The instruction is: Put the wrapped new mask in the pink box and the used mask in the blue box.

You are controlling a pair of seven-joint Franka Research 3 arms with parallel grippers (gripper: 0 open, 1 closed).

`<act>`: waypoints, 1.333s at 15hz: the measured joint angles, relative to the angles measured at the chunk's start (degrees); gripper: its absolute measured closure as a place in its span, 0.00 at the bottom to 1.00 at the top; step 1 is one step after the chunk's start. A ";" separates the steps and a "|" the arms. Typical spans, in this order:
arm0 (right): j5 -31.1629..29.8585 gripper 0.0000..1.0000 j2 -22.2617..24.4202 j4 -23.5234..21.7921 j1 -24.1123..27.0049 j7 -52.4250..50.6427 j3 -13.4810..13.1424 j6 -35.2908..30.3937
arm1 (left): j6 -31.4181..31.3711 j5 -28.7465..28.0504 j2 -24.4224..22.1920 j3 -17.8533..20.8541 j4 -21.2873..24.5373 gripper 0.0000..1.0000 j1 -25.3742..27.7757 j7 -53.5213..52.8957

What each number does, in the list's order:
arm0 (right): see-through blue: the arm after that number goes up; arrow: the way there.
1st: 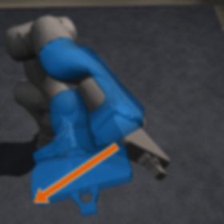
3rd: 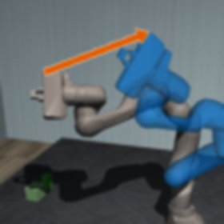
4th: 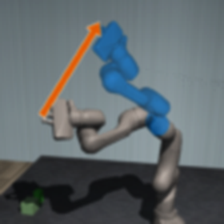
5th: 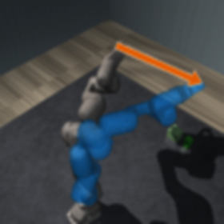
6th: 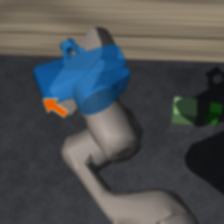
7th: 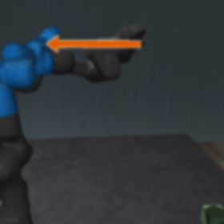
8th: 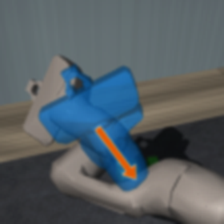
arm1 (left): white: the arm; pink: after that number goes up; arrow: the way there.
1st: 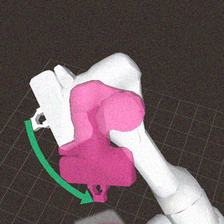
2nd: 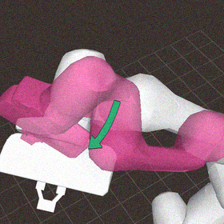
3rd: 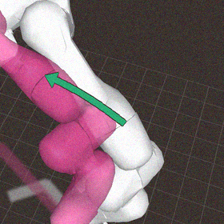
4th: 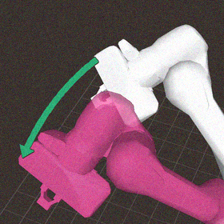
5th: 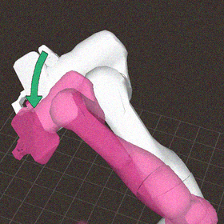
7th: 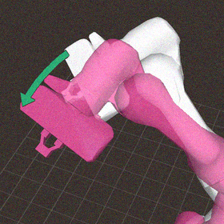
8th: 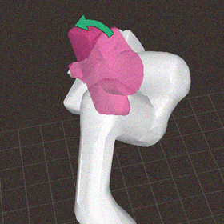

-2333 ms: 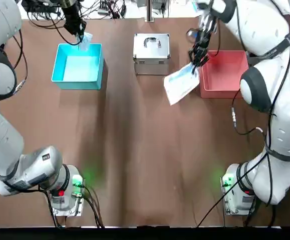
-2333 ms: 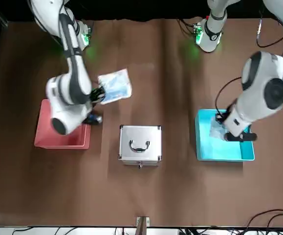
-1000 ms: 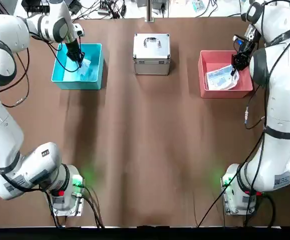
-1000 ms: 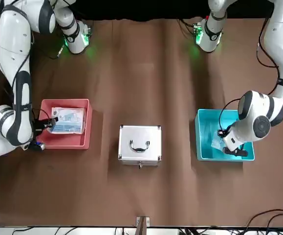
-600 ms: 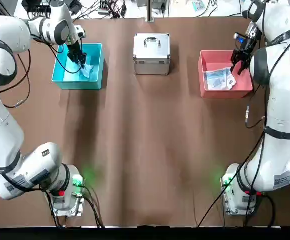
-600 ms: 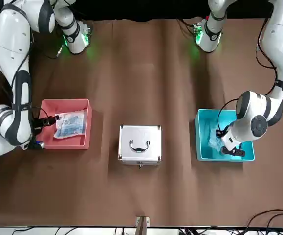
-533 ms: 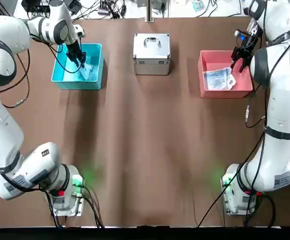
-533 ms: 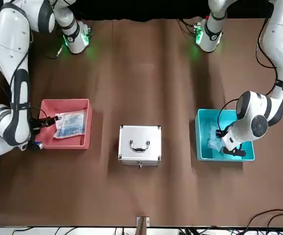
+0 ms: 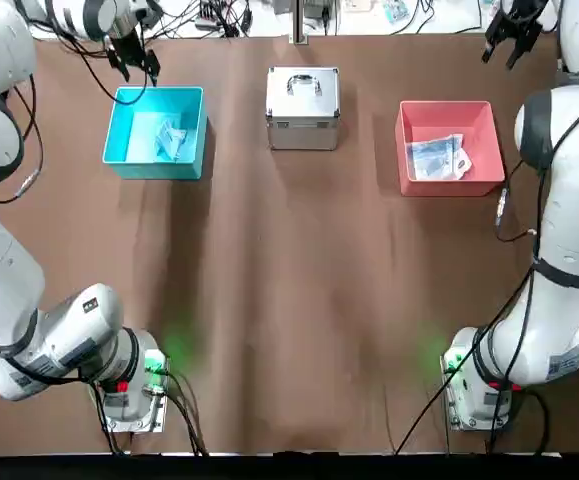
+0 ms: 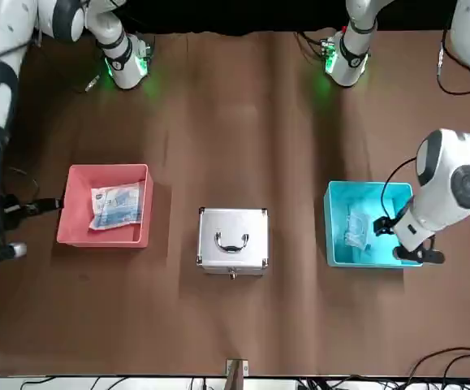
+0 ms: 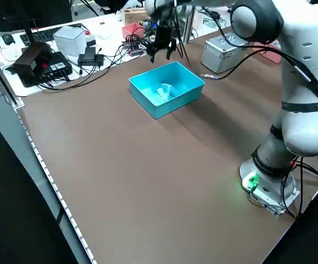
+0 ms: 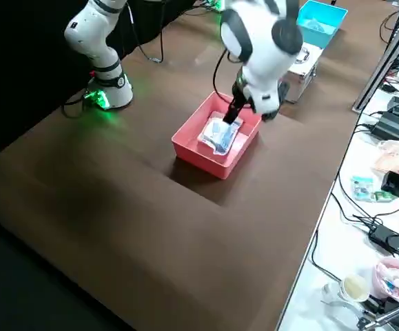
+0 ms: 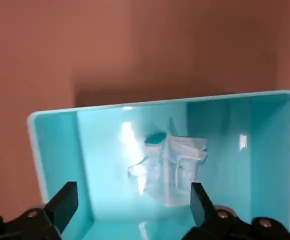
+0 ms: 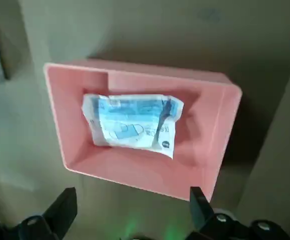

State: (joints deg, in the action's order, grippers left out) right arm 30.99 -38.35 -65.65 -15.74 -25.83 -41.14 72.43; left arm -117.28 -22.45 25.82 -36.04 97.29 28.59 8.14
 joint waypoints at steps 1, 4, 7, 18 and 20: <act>0.00 0.01 1.45 0.97 -0.27 1.80 -0.24 0.01 | 2.36 0.03 -1.02 -0.34 -1.44 0.01 0.01 0.00; -0.07 0.01 6.74 2.11 -1.54 5.41 -0.37 -0.06 | 15.00 6.82 -4.89 -2.38 -8.97 0.00 0.05 0.07; -1.49 0.01 8.54 2.09 -1.80 5.56 -0.44 -0.06 | 23.02 12.44 -9.54 -2.82 -12.06 0.00 0.05 0.07; -20.40 0.01 19.09 -0.82 15.60 16.82 31.76 3.67 | 28.07 16.08 -17.62 -2.57 -11.89 0.00 0.15 0.07; -21.54 0.01 22.45 -5.92 17.60 19.27 36.55 8.28 | 28.07 16.08 -17.61 -2.53 -11.88 0.00 0.24 0.07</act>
State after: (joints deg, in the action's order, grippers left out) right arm 9.45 -15.90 -71.57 1.86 -6.56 -4.59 80.71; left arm -89.21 -6.37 8.21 -38.56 85.41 28.82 8.21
